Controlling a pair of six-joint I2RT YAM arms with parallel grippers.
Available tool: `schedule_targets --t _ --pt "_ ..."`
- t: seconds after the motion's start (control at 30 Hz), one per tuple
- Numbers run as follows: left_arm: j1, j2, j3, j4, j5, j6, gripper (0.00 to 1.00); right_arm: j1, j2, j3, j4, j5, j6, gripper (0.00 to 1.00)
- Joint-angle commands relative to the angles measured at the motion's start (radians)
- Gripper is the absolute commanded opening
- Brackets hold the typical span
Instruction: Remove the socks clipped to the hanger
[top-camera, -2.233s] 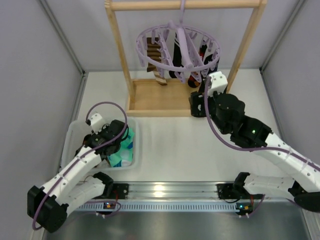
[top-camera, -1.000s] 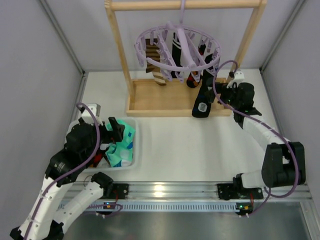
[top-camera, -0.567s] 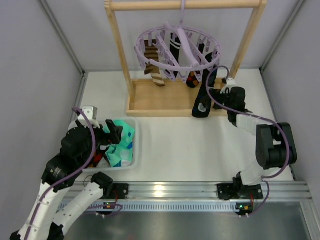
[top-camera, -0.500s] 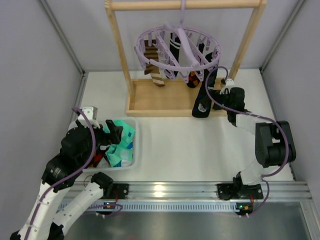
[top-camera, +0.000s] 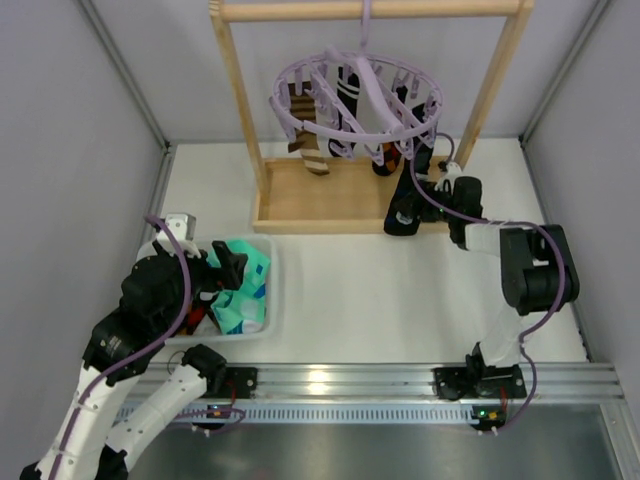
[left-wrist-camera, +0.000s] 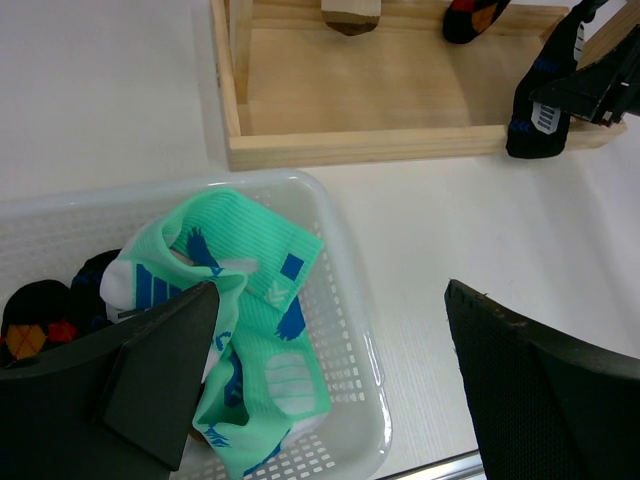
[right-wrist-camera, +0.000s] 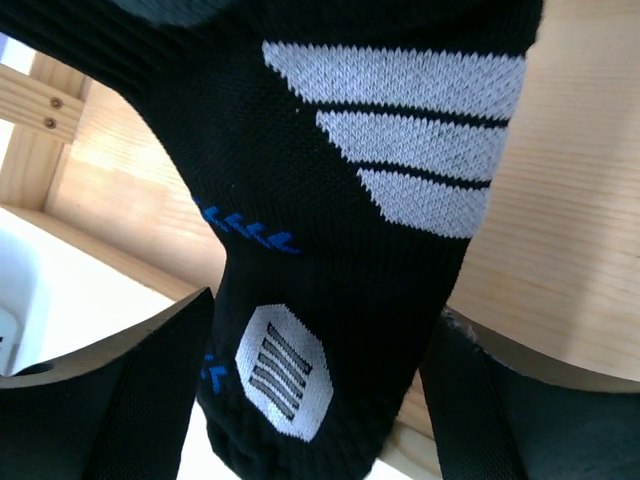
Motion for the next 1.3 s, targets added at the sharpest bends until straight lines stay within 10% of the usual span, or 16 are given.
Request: schedule_targets --t 0.0,0.17,0.4,0.7,1.27 --pt "0.001 -0.016 -0.007 0.018 0.011 0.003 0.98 -0.013 0.028 0.011 0.141 -0.07 0.071 0.75" --pt "0.001 -0.014 -0.006 0.018 0.014 0.003 0.98 -0.015 0.036 -0.01 0.209 -0.082 0.113 0.56" --pt "0.001 -0.014 -0.007 0.018 0.019 -0.001 0.98 -0.015 -0.004 -0.061 0.336 -0.092 0.157 0.0" --pt "0.003 -0.005 -0.01 0.018 0.028 -0.044 0.98 0.05 -0.209 -0.268 0.537 -0.038 0.17 0.0" --pt "0.001 0.038 0.05 0.033 0.103 -0.133 0.98 0.671 -0.404 -0.388 0.588 0.468 -0.175 0.0"
